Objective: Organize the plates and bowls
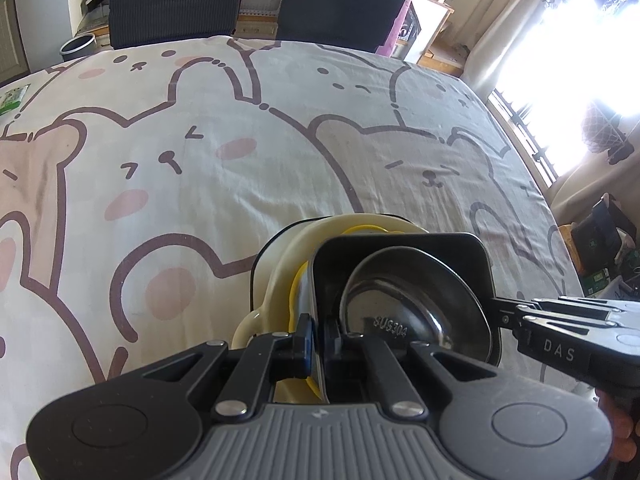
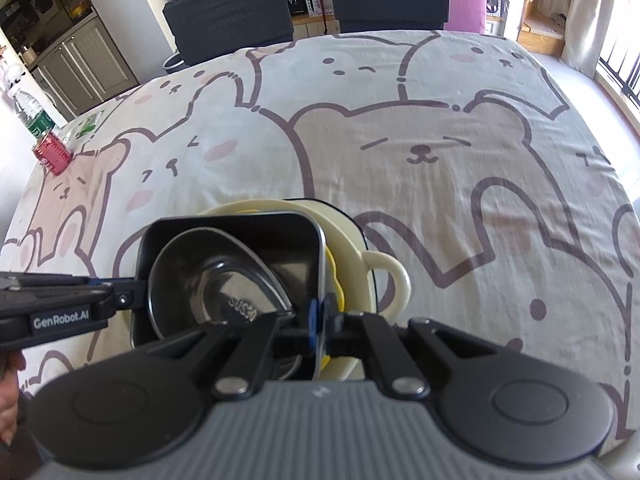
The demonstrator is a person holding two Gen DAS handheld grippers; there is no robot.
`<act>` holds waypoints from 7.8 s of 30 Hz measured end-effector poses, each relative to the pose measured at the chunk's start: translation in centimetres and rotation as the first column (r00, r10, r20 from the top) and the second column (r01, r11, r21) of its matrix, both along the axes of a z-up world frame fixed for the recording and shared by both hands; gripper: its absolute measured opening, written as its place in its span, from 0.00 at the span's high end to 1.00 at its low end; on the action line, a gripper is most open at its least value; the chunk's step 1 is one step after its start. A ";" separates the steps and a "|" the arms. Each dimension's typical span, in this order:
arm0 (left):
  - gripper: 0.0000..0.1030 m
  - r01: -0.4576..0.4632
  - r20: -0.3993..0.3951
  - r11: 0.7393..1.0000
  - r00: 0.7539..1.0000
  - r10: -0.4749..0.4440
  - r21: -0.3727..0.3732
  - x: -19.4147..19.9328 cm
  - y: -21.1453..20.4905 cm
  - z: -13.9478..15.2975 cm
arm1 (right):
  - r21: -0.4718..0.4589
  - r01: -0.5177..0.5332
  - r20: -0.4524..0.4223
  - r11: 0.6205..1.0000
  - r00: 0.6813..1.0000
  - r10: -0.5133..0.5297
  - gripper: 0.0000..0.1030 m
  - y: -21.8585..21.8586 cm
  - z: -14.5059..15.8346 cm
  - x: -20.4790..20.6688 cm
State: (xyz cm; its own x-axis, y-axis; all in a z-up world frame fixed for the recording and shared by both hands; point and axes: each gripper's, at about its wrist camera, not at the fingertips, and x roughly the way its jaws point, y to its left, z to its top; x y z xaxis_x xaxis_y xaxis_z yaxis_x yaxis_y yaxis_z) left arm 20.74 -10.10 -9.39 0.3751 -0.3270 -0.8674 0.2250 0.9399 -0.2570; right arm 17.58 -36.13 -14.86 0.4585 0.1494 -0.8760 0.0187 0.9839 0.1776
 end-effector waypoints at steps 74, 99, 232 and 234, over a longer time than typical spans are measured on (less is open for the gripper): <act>0.87 0.102 0.002 0.995 0.995 -0.102 0.006 -2.3 0.2 0.2 | -0.023 -0.032 -0.043 0.999 0.999 0.031 0.91 0.6 -0.6 -0.9; 0.38 0.050 0.098 0.998 0.994 -0.054 0.046 -3.8 1.4 2.9 | -0.013 0.008 0.097 1.000 0.995 -0.006 0.56 -0.4 3.1 -3.0; 0.00 -0.242 0.600 0.967 0.787 0.144 0.086 -27.2 2.7 2.1 | -0.179 0.098 0.582 0.979 0.813 0.025 0.00 -1.3 2.5 -27.1; 0.00 -0.242 0.600 0.967 0.787 0.143 0.086 -27.2 2.7 2.1 | -0.178 0.098 0.582 0.979 0.813 0.025 0.00 -1.3 2.5 -27.1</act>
State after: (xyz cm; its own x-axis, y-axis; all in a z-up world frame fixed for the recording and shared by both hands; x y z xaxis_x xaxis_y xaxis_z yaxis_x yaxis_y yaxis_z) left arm -6.48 -7.38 -7.27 0.8665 -0.0778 -0.4931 0.0959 0.9953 0.0114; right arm -9.51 -37.44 -12.37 0.8901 -0.0194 -0.4553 0.0096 0.9997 -0.0237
